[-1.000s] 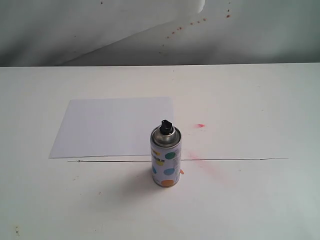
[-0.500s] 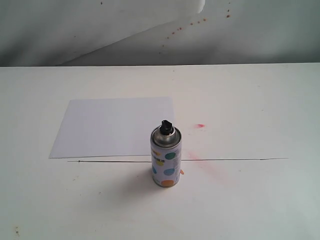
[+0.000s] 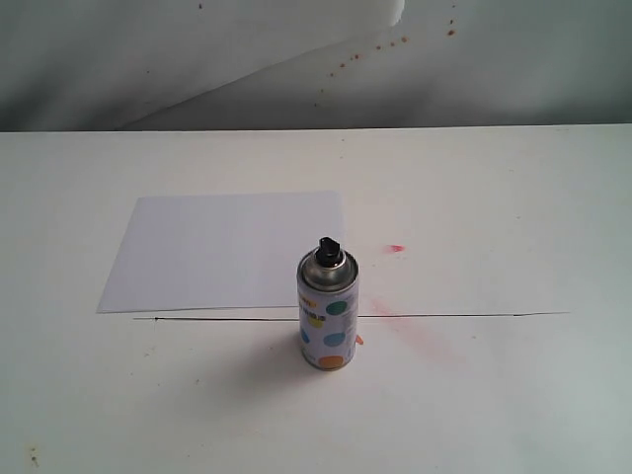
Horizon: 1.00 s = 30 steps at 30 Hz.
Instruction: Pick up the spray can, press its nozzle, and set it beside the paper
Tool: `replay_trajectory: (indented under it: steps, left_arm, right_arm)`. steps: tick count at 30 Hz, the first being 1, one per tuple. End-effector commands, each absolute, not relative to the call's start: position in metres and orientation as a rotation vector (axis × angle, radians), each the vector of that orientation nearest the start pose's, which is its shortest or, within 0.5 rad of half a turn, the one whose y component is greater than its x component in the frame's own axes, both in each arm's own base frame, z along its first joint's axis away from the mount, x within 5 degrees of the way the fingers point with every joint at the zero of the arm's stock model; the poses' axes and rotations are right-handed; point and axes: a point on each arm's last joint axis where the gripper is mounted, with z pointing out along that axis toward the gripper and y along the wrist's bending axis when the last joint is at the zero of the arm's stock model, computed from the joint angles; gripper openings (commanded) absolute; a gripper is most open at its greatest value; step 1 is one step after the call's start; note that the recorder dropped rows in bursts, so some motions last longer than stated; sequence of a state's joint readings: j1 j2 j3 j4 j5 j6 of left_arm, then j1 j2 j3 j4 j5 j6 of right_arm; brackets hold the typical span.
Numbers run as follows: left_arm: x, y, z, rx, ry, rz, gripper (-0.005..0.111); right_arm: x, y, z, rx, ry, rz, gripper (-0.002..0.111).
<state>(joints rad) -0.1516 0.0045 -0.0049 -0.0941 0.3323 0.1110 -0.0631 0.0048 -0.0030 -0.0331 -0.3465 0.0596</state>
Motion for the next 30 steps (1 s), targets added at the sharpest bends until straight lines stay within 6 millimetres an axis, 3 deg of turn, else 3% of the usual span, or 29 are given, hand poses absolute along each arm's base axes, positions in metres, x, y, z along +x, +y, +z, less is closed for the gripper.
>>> replay_trajectory:
  steps: [1,3,6,8,9,10,11,12,13,15,18,23,27,30]
  left_arm:
    - [0.053,-0.011,0.185,0.172,1.794,-0.121,0.000]
    - [0.053,-0.011,0.185,0.172,1.794,-0.121,0.000]
    - [0.053,-0.011,0.185,0.172,1.794,-0.121,0.000]
    - [0.053,-0.011,0.185,0.172,1.794,-0.121,0.000]
    - [0.053,-0.011,0.185,0.172,1.794,-0.121,0.000]
    - [0.053,-0.011,0.185,0.172,1.794,-0.121,0.000]
    - [0.053,-0.011,0.185,0.172,1.794,-0.121,0.000]
    - [0.053,-0.011,0.185,0.172,1.794,-0.121,0.000]
    - [0.053,-0.011,0.185,0.172,1.794,-0.121,0.000]
    - [0.053,-0.011,0.185,0.172,1.794,-0.121,0.000]
    - [0.053,-0.011,0.185,0.172,1.794,-0.121,0.000]
    - [0.053,-0.011,0.185,0.172,1.794,-0.121,0.000]
    - [0.053,-0.011,0.185,0.172,1.794,-0.121,0.000]
    - [0.053,-0.011,0.185,0.172,1.794,-0.121,0.000]
  right_arm:
    - [0.040,-0.002,0.258,0.037,0.958,-0.029,0.000]
    - [0.040,-0.002,0.258,0.046,0.970,-0.019,0.000]
    - [0.034,-0.002,0.299,0.044,0.935,-0.029,0.000]
    - [0.047,-0.002,0.330,0.035,0.963,-0.040,0.000]
    - [0.061,-0.002,0.352,0.010,0.985,-0.059,0.000]
    - [0.071,-0.002,0.363,-0.007,1.004,-0.072,0.000]
    - [0.093,-0.002,0.379,-0.034,1.034,-0.081,0.000]
    - [0.106,-0.002,0.386,-0.046,1.048,-0.077,0.000]
    - [0.135,-0.001,0.394,-0.066,1.088,-0.057,0.000]
    - [0.164,-0.001,0.396,-0.075,1.124,-0.019,0.000]
    - [0.204,-0.001,0.381,-0.060,1.173,0.059,0.000]
    - [0.256,-0.003,0.326,-0.078,1.426,0.060,0.000]
    - [0.280,-0.005,0.275,-0.081,1.608,0.064,0.000]
    - [0.286,-0.005,0.246,-0.075,1.694,0.081,0.000]
